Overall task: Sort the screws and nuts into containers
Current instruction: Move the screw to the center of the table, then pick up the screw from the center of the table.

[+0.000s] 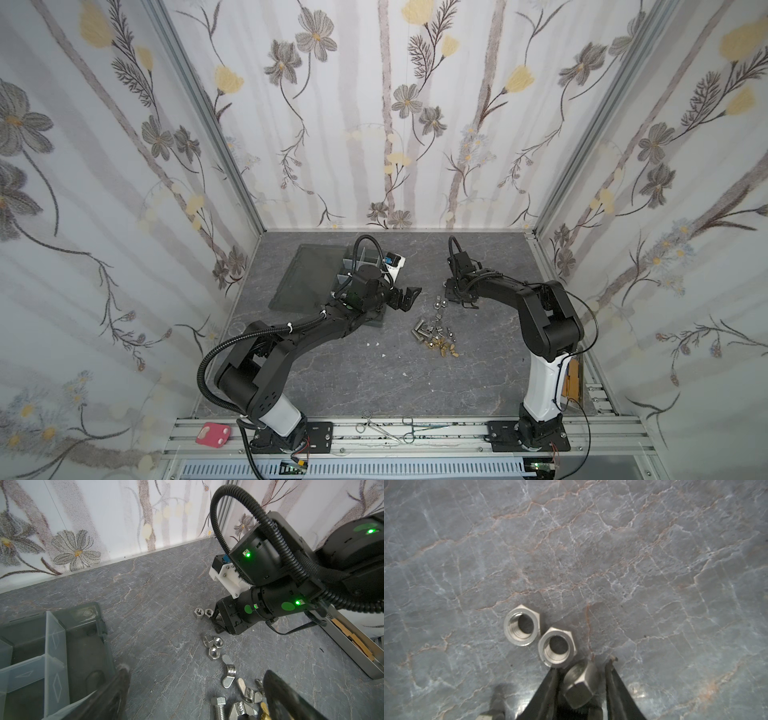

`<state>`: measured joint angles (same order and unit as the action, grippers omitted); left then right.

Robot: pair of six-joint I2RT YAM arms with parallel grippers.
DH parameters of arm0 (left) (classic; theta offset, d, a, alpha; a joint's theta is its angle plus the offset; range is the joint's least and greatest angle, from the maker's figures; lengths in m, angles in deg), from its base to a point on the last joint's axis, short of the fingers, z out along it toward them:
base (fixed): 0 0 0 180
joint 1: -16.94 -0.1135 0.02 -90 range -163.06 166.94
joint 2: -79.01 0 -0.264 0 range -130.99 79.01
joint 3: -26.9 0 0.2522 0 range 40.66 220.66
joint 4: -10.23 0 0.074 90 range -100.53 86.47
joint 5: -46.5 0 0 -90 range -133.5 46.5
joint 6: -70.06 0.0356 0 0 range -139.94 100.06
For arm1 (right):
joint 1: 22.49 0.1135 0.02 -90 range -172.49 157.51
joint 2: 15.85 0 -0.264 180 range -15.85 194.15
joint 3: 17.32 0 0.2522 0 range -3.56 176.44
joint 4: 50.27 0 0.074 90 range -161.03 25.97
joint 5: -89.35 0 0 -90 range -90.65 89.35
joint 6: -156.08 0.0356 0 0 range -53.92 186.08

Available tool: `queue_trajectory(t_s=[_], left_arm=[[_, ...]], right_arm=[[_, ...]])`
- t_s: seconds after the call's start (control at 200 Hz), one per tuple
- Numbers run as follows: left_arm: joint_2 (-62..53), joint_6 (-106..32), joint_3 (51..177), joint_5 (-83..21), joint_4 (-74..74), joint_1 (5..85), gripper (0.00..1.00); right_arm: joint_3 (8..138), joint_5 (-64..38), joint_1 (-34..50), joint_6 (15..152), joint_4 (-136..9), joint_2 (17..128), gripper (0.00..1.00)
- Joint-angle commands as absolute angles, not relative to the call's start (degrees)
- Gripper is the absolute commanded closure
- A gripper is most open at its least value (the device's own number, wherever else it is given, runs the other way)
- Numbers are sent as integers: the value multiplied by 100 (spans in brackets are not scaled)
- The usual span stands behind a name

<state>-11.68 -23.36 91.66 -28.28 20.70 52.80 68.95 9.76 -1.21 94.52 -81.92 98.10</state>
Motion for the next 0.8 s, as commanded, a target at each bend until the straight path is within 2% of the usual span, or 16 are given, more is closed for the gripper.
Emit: queue_trajectory(t_s=[0.0, 0.03, 0.215, 0.325, 0.47, 0.624, 0.654, 0.699, 0.794], left_arm=[[-1104, -2353, 9138, -2878, 2271, 5280, 0], [-1105, -2350, 9146, -2889, 2275, 5271, 0], [-1056, -2329, 9128, -2867, 2292, 5277, 0], [-1062, -2337, 9111, -2884, 2300, 5277, 0], [-1062, -2349, 9098, -2881, 2293, 5272, 0], [-999, -2332, 9068, -2925, 2292, 5279, 0], [-998, -2337, 9054, -2929, 2292, 5275, 0], [-985, -2328, 9057, -2933, 2292, 5275, 0], [-1004, -2337, 9060, -2951, 2284, 5275, 0]], right_arm=[[6827, 785, -108, 9561, -8422, 9797, 61], [6829, 759, -112, 9556, -8454, 9779, 58], [6751, 697, -51, 9604, -8545, 9708, 60], [6699, 673, 9, 9622, -8547, 9674, 55], [6704, 647, 22, 9611, -8569, 9691, 63], [6685, 691, 26, 9605, -8630, 9597, 63], [6694, 675, 20, 9577, -8659, 9586, 60], [6710, 652, 30, 9541, -8709, 9574, 49], [6662, 595, 42, 9409, -8688, 9516, 46]])
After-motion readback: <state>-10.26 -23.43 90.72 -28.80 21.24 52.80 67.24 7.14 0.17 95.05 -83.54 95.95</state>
